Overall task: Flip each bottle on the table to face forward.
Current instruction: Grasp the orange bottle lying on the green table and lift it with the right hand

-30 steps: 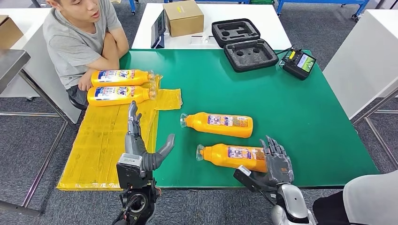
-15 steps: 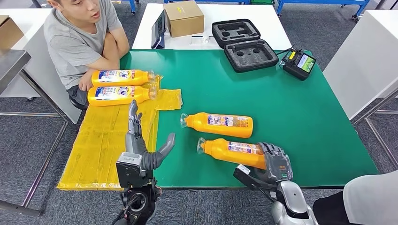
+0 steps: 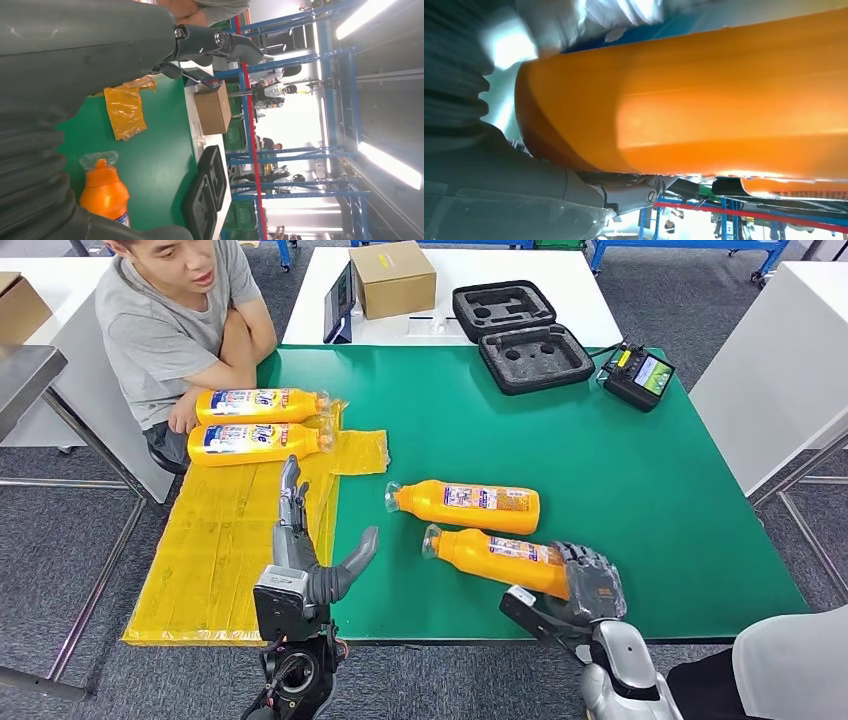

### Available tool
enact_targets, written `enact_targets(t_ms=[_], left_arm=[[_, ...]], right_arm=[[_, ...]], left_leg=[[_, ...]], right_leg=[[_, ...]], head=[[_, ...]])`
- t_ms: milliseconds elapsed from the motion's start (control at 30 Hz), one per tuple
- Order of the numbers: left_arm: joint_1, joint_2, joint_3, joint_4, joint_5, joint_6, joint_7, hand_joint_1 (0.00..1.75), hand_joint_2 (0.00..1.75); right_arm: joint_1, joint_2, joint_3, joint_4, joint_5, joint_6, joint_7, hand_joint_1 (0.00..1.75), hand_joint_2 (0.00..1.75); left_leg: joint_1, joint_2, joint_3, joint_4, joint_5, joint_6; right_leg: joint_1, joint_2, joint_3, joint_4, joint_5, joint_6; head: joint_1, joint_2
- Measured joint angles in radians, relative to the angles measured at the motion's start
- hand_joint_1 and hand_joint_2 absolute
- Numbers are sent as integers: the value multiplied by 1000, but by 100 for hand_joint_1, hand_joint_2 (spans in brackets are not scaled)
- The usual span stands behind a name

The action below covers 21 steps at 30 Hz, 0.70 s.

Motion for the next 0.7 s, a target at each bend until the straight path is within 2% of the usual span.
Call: enact_targets(t_ms=[167,300,400,467,600,700], left_arm=[[0,0,0,1,0,0,0,0,175],[0,0,0,1,3,0,0,0,175],[0,0,0,1,7,0,0,0,175],[0,0,1,1,6,0,0,0,175],[4,-5,20,-12,-5,1,0,0,175],[13,-16,52,-41,-14,1,0,0,175]], right_arm=[[-2,0,0,1,0,0,0,161,175],[-3,-1,-1,2,-1,0,0,173,175],[-5,0,-6,3,-32,1,-22,175,175],[-5,1,-17,5,-120,14,-94,175,175],[5,5,-44,7,-342,79,-296,175,175],[24,14,-52,2,-401,65,-371,175,175]], left_leg=[[0,0,0,0,0,0],[0,0,0,0,0,0],[0,0,0,0,0,0],[0,0,0,0,0,0],[0,2,-1,0,-1,0],[0,2,-1,0,-1,0]], right_leg=[[0,0,0,0,0,0],[0,0,0,0,0,0],[0,0,0,0,0,0],[0,0,0,0,0,0],[0,1,0,0,0,0],[0,2,-1,0,0,0]], head=[[0,0],[0,0],[0,0],[0,0],[0,0],[0,0]])
